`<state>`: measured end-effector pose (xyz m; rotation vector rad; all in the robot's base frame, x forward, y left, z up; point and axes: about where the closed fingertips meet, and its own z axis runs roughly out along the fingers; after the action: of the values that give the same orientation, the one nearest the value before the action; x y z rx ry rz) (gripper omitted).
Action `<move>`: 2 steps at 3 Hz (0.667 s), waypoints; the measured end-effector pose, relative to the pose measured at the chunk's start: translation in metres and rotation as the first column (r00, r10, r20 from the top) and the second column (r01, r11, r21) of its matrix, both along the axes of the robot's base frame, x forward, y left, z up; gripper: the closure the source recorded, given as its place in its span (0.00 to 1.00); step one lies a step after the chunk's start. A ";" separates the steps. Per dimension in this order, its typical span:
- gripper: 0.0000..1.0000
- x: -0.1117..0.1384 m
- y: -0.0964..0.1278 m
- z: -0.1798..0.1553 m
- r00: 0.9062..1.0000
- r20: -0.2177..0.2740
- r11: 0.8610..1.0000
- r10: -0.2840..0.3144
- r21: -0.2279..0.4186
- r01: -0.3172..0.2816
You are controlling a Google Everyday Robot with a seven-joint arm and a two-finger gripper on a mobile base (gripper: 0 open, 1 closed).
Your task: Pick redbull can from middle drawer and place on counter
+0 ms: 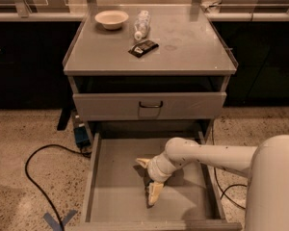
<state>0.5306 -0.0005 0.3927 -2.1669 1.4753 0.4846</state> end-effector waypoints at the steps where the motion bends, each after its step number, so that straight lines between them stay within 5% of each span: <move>1: 0.00 0.000 0.000 0.000 1.000 0.000 1.000 -0.001 0.000 0.001; 2: 0.00 0.009 -0.021 -0.012 0.993 -0.039 0.994 -0.110 0.004 0.111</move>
Offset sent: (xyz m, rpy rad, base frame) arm 0.0268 -0.0618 -0.0300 0.0152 0.0975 -0.3042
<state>0.5393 -0.0217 0.3807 -2.0687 1.6026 0.4941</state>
